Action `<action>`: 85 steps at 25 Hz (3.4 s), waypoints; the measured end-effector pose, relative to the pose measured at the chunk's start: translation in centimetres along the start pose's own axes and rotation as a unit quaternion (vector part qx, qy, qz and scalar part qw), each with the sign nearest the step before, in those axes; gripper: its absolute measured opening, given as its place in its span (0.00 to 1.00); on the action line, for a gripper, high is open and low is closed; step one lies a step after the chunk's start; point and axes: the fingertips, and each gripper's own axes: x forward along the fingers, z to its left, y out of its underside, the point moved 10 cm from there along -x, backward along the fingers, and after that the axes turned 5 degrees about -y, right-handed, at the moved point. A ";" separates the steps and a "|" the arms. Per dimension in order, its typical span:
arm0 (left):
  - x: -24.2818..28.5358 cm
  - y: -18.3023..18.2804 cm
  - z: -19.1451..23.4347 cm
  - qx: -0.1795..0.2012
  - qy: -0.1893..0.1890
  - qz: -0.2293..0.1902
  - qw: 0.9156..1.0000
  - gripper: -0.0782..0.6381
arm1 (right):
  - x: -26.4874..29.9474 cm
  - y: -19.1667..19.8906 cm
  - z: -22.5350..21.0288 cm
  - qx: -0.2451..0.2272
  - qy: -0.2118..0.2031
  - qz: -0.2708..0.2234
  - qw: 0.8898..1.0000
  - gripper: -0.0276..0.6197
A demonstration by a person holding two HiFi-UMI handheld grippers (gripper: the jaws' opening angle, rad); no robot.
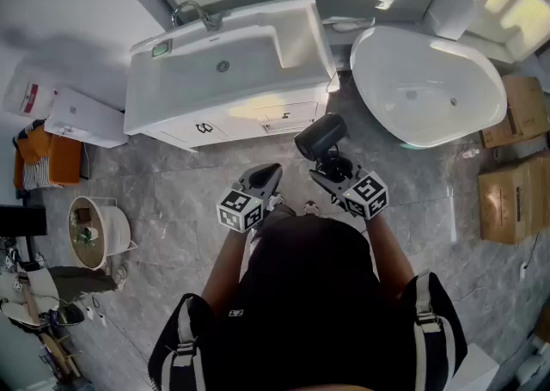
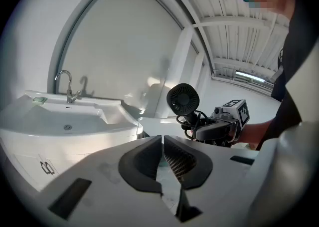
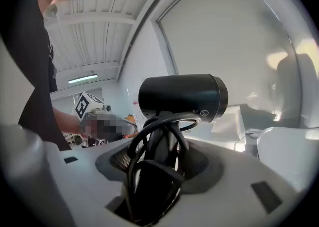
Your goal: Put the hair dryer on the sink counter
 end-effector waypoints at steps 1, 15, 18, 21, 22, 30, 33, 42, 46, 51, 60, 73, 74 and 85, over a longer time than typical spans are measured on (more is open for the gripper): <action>-0.1 0.0 0.1 -0.002 -0.001 0.000 1.000 0.14 | 0.1 -0.1 0.2 0.001 -0.001 -0.001 1.000 0.51; -0.5 0.1 1.2 -0.014 -0.010 0.001 1.000 0.14 | 1.1 -0.5 0.1 0.004 -0.004 0.000 1.000 0.51; -0.4 0.1 1.3 -0.016 -0.011 0.002 1.000 0.14 | 1.1 -0.6 0.0 0.006 -0.003 0.000 1.000 0.51; -0.2 -0.1 1.2 -0.018 -0.011 0.002 1.000 0.14 | 0.9 -0.5 -0.1 0.009 -0.002 0.000 1.000 0.51; -0.1 -0.1 1.1 -0.018 -0.011 0.002 1.000 0.14 | 0.9 -0.4 -0.1 0.010 -0.003 0.001 1.000 0.51; 0.3 0.3 0.5 -0.019 -0.014 0.005 1.000 0.14 | 0.6 -0.4 -0.9 0.023 -0.008 -0.008 1.000 0.51; 0.3 0.5 1.4 -0.025 -0.016 0.011 1.000 0.14 | 1.4 -0.7 -1.3 0.021 -0.008 -0.006 1.000 0.51; 3.6 -2.3 6.6 -0.024 -0.001 0.010 1.000 0.14 | 4.8 -2.8 -4.6 0.025 0.001 -0.001 1.000 0.51; 5.2 -3.8 8.8 -0.024 0.009 0.013 1.000 0.14 | 6.4 -3.8 -6.3 0.029 0.005 -0.002 1.000 0.51; 6.8 -4.8 10.9 -0.024 0.019 0.022 0.999 0.14 | 8.1 -4.7 -8.2 0.033 0.014 0.000 0.999 0.51; 9.2 -6.1 13.9 -0.025 0.037 0.032 0.998 0.14 | 10.4 -5.5 -10.5 0.042 0.023 0.007 0.999 0.51; 13.6 -9.5 18.9 -0.007 0.085 0.041 0.995 0.14 | 13.6 -7.0 -13.6 0.057 0.063 0.011 0.996 0.51; 13.9 -9.7 19.3 -0.005 0.089 0.042 0.995 0.14 | 13.9 -7.0 -13.9 0.058 0.067 0.011 0.996 0.51; 16.1 -11.0 23.6 -0.006 0.108 0.048 0.993 0.14 | 16.9 -7.9 -16.6 0.066 0.099 0.013 0.993 0.52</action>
